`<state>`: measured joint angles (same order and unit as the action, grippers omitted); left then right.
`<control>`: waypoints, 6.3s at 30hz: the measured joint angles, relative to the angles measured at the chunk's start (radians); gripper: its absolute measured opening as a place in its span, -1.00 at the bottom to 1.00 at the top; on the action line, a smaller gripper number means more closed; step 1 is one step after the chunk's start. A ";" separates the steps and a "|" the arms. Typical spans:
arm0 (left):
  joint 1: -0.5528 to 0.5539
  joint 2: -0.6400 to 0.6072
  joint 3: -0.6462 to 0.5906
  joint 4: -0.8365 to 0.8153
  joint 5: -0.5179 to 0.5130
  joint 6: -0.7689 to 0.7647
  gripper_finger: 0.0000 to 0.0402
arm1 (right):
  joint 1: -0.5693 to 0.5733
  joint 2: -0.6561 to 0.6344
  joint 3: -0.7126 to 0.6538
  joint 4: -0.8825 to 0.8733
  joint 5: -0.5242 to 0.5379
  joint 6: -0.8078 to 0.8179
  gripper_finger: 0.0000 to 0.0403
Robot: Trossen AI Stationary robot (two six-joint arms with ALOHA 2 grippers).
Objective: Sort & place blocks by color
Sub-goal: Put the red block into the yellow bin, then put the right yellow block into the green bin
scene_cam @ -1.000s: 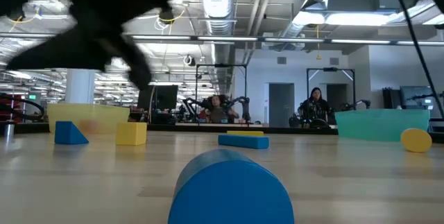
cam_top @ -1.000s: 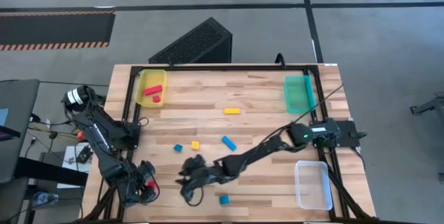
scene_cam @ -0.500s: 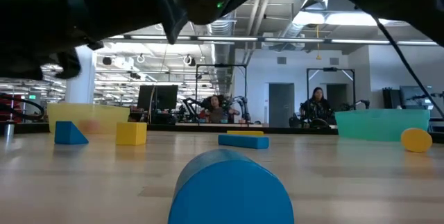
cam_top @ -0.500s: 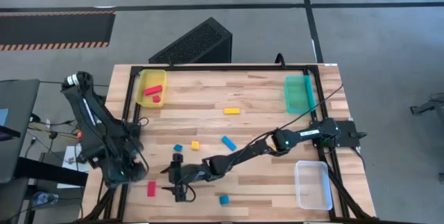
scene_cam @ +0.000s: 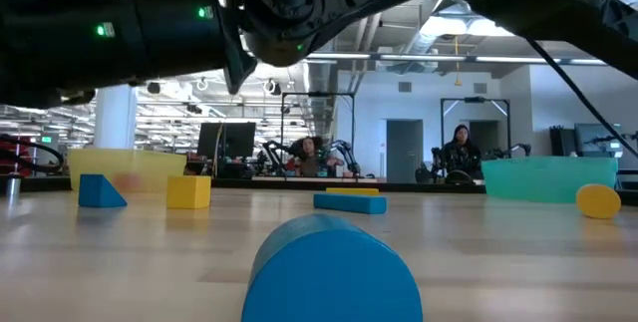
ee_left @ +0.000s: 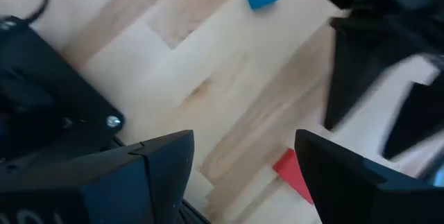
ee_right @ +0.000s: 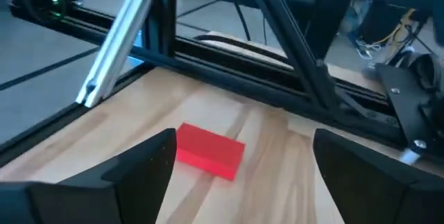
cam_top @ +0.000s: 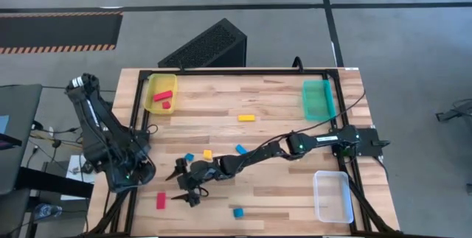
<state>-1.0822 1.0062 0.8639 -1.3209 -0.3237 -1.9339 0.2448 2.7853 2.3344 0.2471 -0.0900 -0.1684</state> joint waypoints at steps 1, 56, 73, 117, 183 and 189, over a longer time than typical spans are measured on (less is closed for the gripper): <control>0.007 0.002 0.000 -0.012 0.001 0.001 0.17 | -0.002 -0.002 0.000 -0.011 -0.010 0.000 0.79; 0.085 0.491 -0.131 0.672 0.305 -0.265 0.29 | 0.042 -0.606 0.000 -1.354 0.437 0.883 0.01; 0.089 0.570 -0.093 0.713 0.362 -0.126 -0.46 | 0.103 -0.605 0.000 -1.567 0.542 1.000 -0.05; 1.836 0.146 0.005 0.350 0.042 1.374 -0.47 | -0.559 -1.263 -1.013 -0.842 0.140 0.391 -0.67; 1.436 0.074 -0.035 0.633 0.161 1.642 0.07 | -0.010 -1.226 -1.339 -1.301 0.033 0.053 0.18; 1.386 0.073 -0.035 0.532 0.147 1.562 0.07 | -0.001 -1.226 -1.458 -1.250 0.033 0.061 0.21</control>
<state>0.3041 1.0794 0.8291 -0.7889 -0.1764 -0.3719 0.2440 1.5593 0.8767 -1.0027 -0.0566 -0.1074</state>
